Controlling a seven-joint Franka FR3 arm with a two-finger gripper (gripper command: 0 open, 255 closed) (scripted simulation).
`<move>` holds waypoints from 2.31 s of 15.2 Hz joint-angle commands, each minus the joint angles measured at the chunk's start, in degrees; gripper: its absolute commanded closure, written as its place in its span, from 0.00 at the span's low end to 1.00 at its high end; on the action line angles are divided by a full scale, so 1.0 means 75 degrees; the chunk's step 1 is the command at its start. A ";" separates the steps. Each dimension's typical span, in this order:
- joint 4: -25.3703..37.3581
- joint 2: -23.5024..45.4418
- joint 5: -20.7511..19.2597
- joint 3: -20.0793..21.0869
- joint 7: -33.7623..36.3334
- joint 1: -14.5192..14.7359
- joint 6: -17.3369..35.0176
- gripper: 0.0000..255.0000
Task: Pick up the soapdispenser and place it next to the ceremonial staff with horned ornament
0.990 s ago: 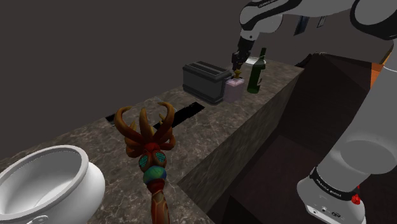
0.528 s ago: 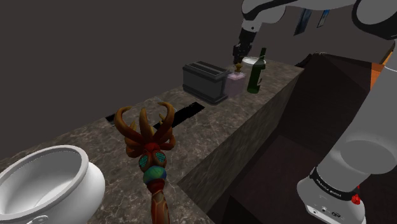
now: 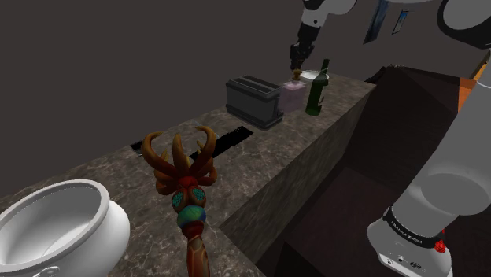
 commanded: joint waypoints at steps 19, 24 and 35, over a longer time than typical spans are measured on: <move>0.2730 0.0512 0.0132 -0.0069 0.0150 -0.0160 -0.2243 1.00; 0.3699 0.0829 0.0252 -0.0097 0.0170 -0.0267 -0.2911 1.00; 0.3116 -0.0100 -0.0186 0.0192 0.1038 0.0396 -0.3110 1.00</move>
